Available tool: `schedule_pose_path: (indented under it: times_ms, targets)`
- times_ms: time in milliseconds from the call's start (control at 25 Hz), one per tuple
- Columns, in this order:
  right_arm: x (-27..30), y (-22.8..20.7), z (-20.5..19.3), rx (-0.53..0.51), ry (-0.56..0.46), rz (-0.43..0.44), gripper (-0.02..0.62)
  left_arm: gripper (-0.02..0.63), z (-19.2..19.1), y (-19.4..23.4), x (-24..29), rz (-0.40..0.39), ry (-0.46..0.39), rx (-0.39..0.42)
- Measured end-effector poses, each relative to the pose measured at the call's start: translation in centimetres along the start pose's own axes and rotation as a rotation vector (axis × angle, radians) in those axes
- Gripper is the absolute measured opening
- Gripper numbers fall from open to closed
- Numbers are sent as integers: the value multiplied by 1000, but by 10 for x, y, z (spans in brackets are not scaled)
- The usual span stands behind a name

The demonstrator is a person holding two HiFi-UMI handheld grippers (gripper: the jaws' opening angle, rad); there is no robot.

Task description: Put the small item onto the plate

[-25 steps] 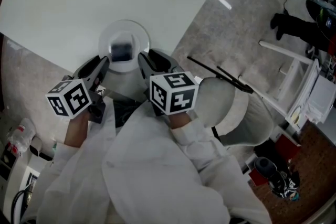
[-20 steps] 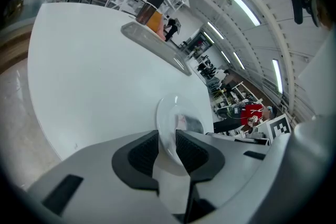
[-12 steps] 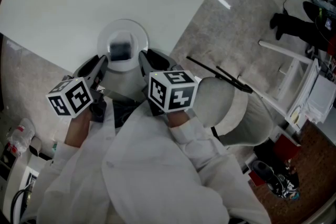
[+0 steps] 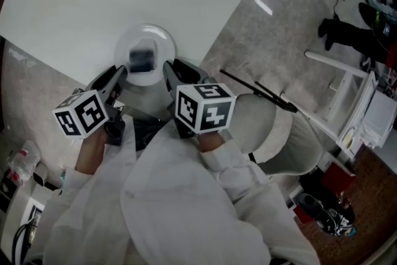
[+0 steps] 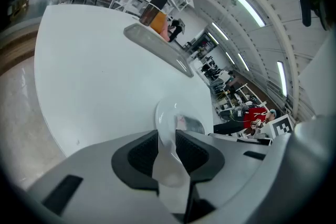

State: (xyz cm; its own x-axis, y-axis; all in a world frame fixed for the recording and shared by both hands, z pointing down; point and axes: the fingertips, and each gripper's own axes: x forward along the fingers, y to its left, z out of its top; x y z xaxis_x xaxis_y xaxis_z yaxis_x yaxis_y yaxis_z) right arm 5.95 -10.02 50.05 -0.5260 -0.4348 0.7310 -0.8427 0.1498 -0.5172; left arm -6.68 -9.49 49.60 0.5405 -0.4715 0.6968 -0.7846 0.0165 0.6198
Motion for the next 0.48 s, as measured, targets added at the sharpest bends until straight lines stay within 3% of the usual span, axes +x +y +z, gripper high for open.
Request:
schedule_pose_path:
  times_ms: [320,480]
  targets:
    - [-11,8,5,-78,-19,6,83,103,-5,-7,-10,37,-20,98]
    - [-17,13,11,-107,-36,13,83,103,0,-13,-18,37,-55,109]
